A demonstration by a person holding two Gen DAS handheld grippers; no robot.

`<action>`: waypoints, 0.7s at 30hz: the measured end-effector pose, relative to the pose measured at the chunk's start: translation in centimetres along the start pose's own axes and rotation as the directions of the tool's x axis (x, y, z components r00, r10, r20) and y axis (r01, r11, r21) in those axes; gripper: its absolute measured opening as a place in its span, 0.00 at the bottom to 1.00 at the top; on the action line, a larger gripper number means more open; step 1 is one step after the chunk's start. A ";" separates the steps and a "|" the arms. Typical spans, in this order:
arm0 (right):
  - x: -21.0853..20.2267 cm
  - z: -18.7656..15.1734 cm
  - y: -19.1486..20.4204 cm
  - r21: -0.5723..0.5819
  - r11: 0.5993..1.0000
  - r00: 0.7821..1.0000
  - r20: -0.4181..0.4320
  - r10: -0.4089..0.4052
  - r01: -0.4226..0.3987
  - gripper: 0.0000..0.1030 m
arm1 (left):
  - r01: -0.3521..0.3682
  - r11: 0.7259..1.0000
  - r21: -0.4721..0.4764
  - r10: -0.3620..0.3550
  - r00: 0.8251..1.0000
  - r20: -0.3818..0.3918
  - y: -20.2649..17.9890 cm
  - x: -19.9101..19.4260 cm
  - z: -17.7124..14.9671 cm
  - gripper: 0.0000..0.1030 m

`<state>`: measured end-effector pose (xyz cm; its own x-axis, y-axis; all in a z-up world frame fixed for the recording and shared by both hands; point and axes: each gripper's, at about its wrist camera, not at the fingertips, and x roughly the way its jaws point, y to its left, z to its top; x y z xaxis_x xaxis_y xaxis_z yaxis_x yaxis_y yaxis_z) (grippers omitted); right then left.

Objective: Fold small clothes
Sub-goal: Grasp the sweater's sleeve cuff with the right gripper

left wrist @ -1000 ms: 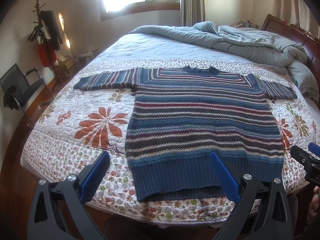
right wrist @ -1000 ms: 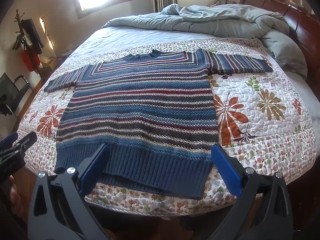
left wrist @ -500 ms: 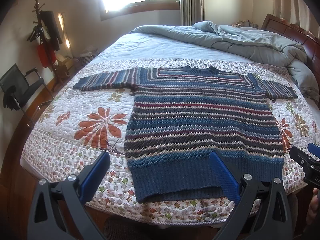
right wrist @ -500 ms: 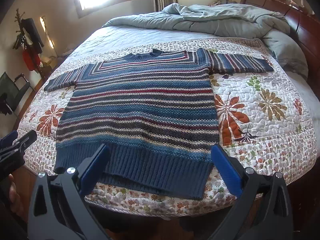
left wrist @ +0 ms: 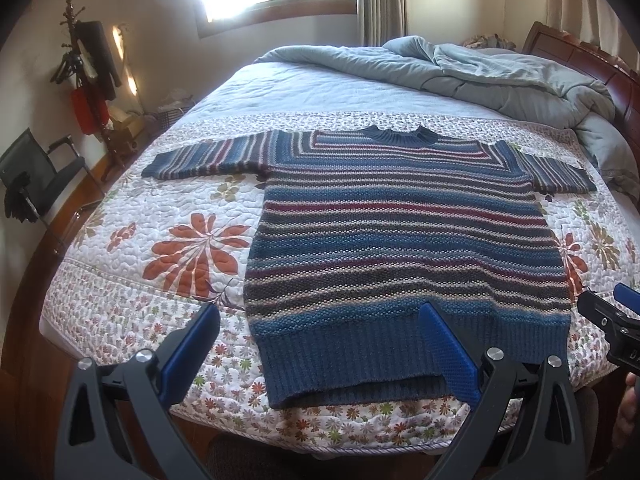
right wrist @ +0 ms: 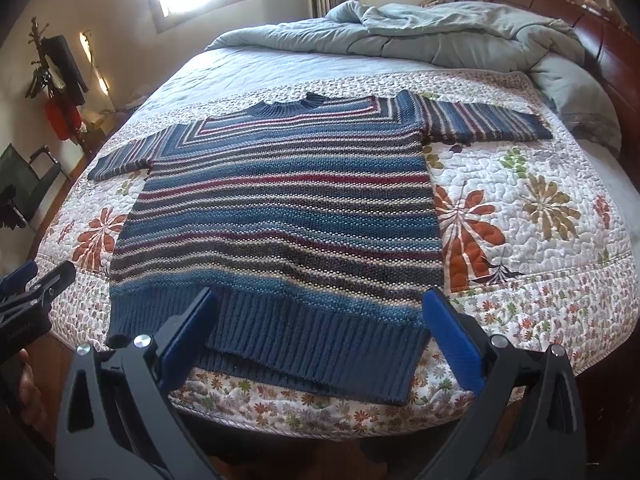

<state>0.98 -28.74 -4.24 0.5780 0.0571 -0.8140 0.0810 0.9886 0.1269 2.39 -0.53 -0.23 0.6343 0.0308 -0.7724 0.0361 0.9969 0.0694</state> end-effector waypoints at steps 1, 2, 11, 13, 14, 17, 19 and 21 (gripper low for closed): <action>0.4 0.3 -0.3 0.006 1.000 1.000 -0.012 0.013 -0.013 0.97 | 0.003 1.000 0.004 -0.003 1.000 -0.006 -0.2 0.4 0.4 0.97; 0.8 0.9 -0.9 0.014 0.999 0.999 -0.030 0.029 -0.029 0.97 | 0.004 1.000 0.008 -0.003 1.000 -0.010 -0.3 0.6 0.6 0.97; 6.0 11.1 -15.1 0.117 0.976 0.978 -0.122 -0.172 0.186 0.97 | 0.064 0.996 0.055 -0.062 0.997 -0.046 -7.2 6.8 10.0 0.97; 7.7 13.6 -18.8 0.149 0.958 0.964 -0.148 -0.222 0.243 0.97 | 0.083 0.995 0.061 -0.078 0.995 -0.067 -10.2 9.5 12.7 0.97; 8.8 14.9 -20.7 0.163 0.954 0.961 -0.165 -0.223 0.250 0.97 | 0.094 0.993 0.068 -0.089 0.993 -0.081 -12.2 11.3 14.1 0.97; 13.0 19.0 -27.1 0.239 0.937 0.950 -0.245 -0.195 0.254 0.97 | 0.119 0.990 0.074 -0.110 0.987 -0.117 -17.4 16.0 17.7 0.97; 15.6 20.9 -30.2 0.252 0.930 0.940 -0.280 -0.196 0.269 0.97 | 0.138 0.989 0.060 -0.128 0.982 -0.140 -20.2 18.8 19.5 0.97; 17.5 22.1 -32.7 0.256 0.923 0.930 -0.304 -0.204 0.287 0.97 | 0.153 0.987 0.046 -0.143 0.975 -0.170 -23.4 21.7 21.0 0.97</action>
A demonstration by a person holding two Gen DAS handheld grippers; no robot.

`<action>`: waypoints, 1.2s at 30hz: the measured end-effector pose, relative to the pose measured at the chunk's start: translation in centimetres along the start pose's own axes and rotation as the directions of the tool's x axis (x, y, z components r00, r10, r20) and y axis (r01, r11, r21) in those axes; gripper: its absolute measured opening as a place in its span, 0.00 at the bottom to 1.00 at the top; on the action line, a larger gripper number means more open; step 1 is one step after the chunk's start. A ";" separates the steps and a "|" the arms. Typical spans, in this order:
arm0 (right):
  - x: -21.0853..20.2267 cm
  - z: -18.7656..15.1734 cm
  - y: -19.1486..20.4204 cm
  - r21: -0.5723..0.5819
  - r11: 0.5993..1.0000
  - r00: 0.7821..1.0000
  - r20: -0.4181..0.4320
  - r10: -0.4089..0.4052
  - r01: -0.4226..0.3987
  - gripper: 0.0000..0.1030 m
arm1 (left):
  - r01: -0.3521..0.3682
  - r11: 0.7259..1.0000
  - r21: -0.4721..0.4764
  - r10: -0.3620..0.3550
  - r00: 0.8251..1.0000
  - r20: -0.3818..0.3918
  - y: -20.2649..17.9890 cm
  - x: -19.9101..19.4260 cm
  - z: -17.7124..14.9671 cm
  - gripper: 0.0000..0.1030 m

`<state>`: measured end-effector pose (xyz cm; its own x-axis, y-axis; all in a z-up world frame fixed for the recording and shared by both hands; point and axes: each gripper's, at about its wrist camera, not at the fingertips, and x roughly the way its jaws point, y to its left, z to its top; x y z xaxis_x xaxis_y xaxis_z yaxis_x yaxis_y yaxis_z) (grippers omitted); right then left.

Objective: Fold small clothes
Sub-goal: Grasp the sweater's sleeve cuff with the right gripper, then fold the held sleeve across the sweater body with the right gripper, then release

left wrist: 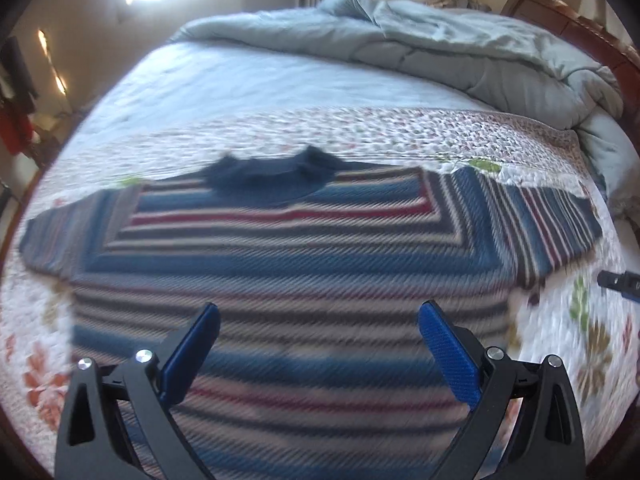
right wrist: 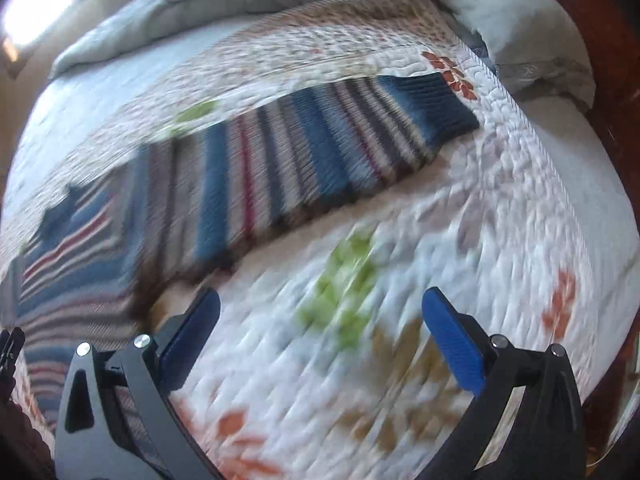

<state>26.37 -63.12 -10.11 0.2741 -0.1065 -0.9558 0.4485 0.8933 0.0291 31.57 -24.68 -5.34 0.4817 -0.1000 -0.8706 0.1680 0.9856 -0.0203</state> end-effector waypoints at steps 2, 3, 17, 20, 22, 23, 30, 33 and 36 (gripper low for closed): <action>2.1 2.5 -1.9 0.026 1.000 1.000 -0.021 -0.002 0.002 0.97 | 0.012 1.000 0.004 -0.012 1.000 -0.017 -2.2 2.4 1.6 0.97; 3.2 3.8 -3.1 0.044 0.999 1.000 -0.029 0.008 -0.007 0.97 | 0.008 1.000 0.016 -0.008 1.000 -0.023 -3.6 3.8 2.4 0.97; 10.4 9.4 -10.2 0.189 0.982 0.999 -0.031 0.037 -0.031 0.86 | 0.022 0.999 0.040 -0.020 0.999 -0.045 -9.5 11.3 4.8 0.97; 9.9 9.5 -9.6 0.153 0.988 1.000 0.011 0.026 -0.027 0.45 | 0.000 0.999 0.036 0.001 0.999 -0.037 -8.6 11.5 5.0 0.97; 9.1 9.4 -9.1 0.155 0.986 0.998 0.036 0.059 -0.063 0.18 | -0.014 1.000 0.025 0.014 1.000 -0.027 -7.5 11.3 5.1 0.97; 8.6 9.5 -8.8 0.156 0.985 0.997 0.046 0.065 -0.071 0.14 | -0.018 1.000 0.017 0.018 1.000 -0.023 -6.9 11.1 5.2 0.97; 2.3 8.3 -3.9 0.047 0.999 0.967 0.254 -0.023 0.012 0.12 | -0.070 0.998 -0.012 0.070 0.998 0.002 -0.2 9.0 4.5 0.97; -1.1 7.3 0.9 -0.074 0.997 0.944 0.331 0.001 0.025 0.12 | -0.092 0.996 -0.020 0.093 0.996 0.009 3.0 8.0 3.9 0.97; -3.6 6.0 7.2 -0.193 0.980 0.924 0.380 0.030 0.047 0.12 | -0.097 0.994 -0.048 0.098 0.995 0.011 6.1 6.9 3.2 0.97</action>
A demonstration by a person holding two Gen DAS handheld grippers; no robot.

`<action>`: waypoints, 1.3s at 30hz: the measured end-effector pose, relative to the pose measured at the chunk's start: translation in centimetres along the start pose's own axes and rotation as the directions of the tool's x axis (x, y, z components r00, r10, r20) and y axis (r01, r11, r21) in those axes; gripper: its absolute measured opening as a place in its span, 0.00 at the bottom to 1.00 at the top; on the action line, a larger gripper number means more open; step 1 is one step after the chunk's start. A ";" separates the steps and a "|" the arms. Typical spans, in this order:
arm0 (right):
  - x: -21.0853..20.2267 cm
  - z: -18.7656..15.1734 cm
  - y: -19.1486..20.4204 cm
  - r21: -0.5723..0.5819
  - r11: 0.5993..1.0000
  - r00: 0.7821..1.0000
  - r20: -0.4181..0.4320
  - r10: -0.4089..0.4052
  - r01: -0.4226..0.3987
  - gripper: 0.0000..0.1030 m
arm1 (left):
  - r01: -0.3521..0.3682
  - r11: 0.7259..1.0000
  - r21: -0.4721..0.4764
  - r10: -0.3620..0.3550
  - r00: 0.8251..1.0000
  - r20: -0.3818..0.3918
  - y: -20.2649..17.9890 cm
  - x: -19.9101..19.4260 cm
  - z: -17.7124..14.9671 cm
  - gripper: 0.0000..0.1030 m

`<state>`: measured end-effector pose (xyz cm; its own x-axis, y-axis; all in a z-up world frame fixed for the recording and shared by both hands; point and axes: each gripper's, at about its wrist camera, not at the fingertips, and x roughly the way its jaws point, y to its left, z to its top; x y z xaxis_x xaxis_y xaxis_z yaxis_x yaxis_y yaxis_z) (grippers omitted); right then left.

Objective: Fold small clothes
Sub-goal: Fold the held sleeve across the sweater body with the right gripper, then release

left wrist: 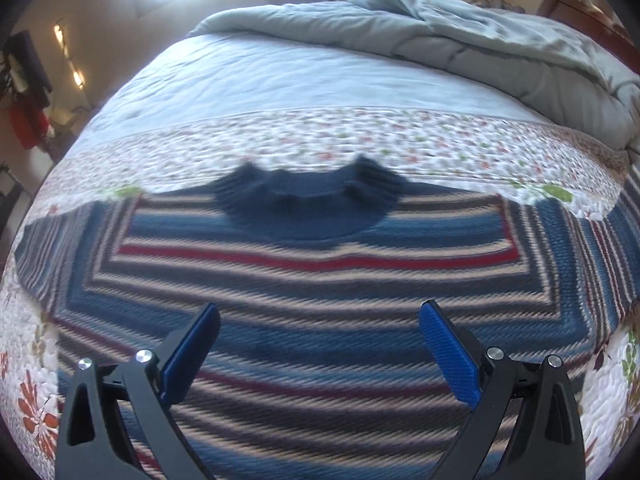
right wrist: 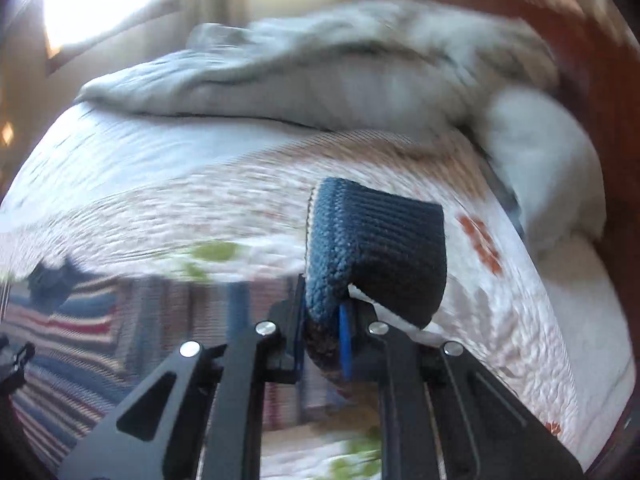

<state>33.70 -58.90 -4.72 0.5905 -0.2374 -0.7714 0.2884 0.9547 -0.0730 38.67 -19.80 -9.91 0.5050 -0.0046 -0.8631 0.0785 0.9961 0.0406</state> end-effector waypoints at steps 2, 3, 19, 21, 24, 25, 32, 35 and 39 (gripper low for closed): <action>-0.8 0.7 4.3 -0.070 0.997 1.000 0.017 0.023 -0.021 0.12 | -0.005 1.000 -0.026 0.005 1.000 -0.002 2.3 -0.5 -0.4 0.97; -1.4 0.6 6.6 -0.108 0.994 0.999 0.017 0.035 -0.032 0.12 | -0.005 0.999 -0.034 0.005 1.000 -0.001 3.1 -0.6 -0.6 0.97; 1.2 -7.5 28.5 -0.244 0.846 0.868 -0.289 0.404 -0.475 0.49 | -0.009 0.993 -0.118 0.006 1.000 -0.022 10.9 -1.2 -2.6 0.96; 0.4 -7.6 26.6 -0.175 0.822 0.826 -0.293 0.482 -0.542 0.49 | 0.006 0.993 -0.117 -0.009 1.000 -0.024 10.5 -1.1 -2.6 0.96; -0.5 -7.6 22.8 -0.077 0.824 0.805 -0.278 0.523 -0.562 0.49 | 0.051 0.993 -0.103 -0.053 0.998 -0.021 8.7 -1.2 -2.4 0.96; -0.9 -7.7 21.6 -0.058 0.826 0.806 -0.266 0.529 -0.561 0.49 | 0.069 0.993 -0.094 -0.071 0.997 -0.022 7.8 -1.2 -2.4 0.96; -1.5 -9.7 15.5 0.015 0.835 0.807 -0.248 0.536 -0.550 0.51 | 0.210 0.970 -0.123 -0.225 0.966 -0.126 2.5 0.7 -2.1 0.96; -1.0 -10.7 14.7 0.013 0.835 0.805 -0.257 0.534 -0.550 0.51 | 0.220 0.958 -0.187 -0.255 0.947 -0.194 1.6 2.3 -2.5 0.96; 0.1 -11.5 14.2 0.022 0.834 0.803 -0.258 0.538 -0.551 0.51 | 0.231 0.949 -0.215 -0.275 0.940 -0.202 0.7 3.7 -2.4 0.95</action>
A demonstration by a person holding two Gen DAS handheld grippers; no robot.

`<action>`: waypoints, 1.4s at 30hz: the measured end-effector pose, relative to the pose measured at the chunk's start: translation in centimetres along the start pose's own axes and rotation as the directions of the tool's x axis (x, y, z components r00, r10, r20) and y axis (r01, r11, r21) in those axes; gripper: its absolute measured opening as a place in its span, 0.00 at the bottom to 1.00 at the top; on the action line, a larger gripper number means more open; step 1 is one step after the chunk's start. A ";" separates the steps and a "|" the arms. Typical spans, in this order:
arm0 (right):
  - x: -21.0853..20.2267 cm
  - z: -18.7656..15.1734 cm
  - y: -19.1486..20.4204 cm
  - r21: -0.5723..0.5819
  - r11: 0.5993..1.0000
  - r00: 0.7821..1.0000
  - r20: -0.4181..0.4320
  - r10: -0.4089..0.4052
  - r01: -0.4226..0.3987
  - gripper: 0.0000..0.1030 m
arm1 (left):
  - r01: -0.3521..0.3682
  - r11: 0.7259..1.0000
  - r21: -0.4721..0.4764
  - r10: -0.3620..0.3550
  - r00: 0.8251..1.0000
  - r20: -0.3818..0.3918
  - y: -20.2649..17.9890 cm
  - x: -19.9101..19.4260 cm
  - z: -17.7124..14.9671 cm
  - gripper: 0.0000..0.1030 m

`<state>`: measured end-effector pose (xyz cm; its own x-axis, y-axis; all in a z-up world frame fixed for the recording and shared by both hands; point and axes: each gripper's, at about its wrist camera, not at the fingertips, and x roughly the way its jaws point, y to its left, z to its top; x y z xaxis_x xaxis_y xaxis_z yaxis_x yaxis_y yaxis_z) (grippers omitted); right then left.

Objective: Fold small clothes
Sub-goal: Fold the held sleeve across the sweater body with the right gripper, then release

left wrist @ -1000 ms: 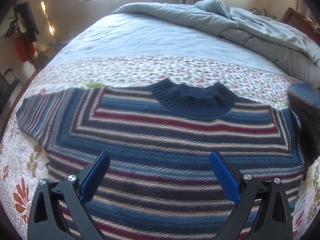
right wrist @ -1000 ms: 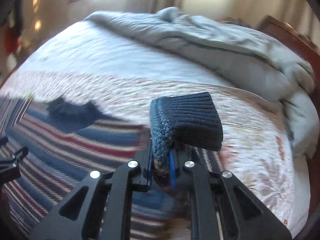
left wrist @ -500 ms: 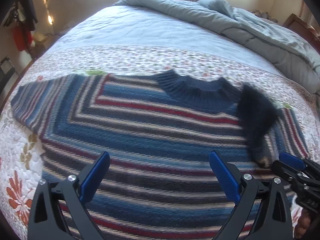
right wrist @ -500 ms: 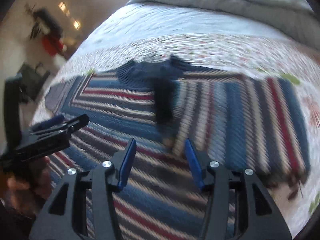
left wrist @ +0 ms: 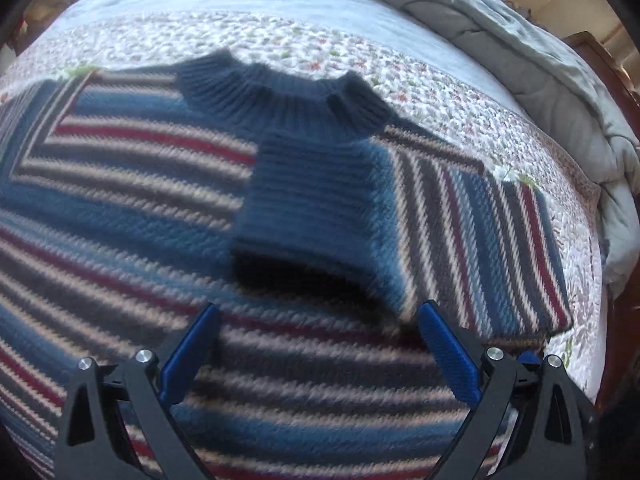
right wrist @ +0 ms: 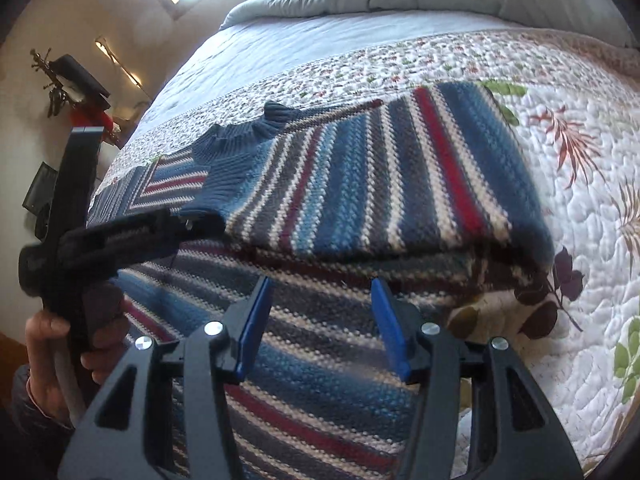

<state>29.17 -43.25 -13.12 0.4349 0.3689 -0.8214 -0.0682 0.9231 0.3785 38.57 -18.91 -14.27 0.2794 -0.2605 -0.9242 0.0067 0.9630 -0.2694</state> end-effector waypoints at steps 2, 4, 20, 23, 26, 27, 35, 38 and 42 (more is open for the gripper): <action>0.4 -0.1 0.0 -0.007 1.000 1.000 0.003 -0.011 0.011 0.51 | 0.011 1.000 -0.001 -0.011 1.000 0.009 -0.5 0.3 0.7 0.90; 0.3 -0.5 0.0 -0.030 0.999 0.999 0.008 -0.036 0.036 0.51 | 0.053 0.998 -0.027 -0.052 0.998 0.016 -0.6 0.6 1.6 0.78; -2.3 -0.1 -1.5 -0.001 0.994 0.992 0.063 -0.112 0.113 0.52 | 0.196 0.972 -0.132 -0.157 0.953 0.261 6.2 -5.0 6.4 0.07; -1.7 0.2 -0.6 -0.075 0.970 0.972 0.069 -0.226 0.231 0.52 | 0.130 0.981 -0.144 -0.083 0.952 0.296 9.4 -6.1 7.6 0.07; 0.1 0.0 0.2 -0.163 0.935 0.949 0.042 -0.314 0.316 0.52 | 0.103 0.983 -0.150 -0.059 0.962 0.268 11.5 -5.1 7.3 0.07; 0.6 0.0 0.3 -0.170 0.934 0.949 0.029 -0.315 0.316 0.52 | 0.103 0.982 -0.159 -0.062 0.967 0.247 12.2 -4.4 7.0 0.07; 3.2 0.8 -0.6 -0.097 0.958 0.959 -0.055 -0.277 0.271 0.44 | 0.086 0.978 -0.192 -0.050 0.981 0.187 14.9 -1.6 4.0 0.09; 3.0 0.8 -1.1 -0.076 0.943 0.944 -0.049 -0.327 0.323 0.37 | 0.078 0.980 -0.185 -0.044 0.982 0.184 15.3 -1.3 3.8 0.09; 2.7 0.8 -2.6 0.014 0.957 0.955 -0.064 -0.290 0.291 0.35 | 0.030 0.988 -0.151 0.000 0.981 0.195 14.3 -1.4 3.1 0.13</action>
<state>31.23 -44.74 -15.98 0.3775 0.0916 -0.9214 0.0740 0.9889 0.1286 41.27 -4.52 -16.01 0.4613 -0.2418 -0.8537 -0.1298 0.9334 -0.3345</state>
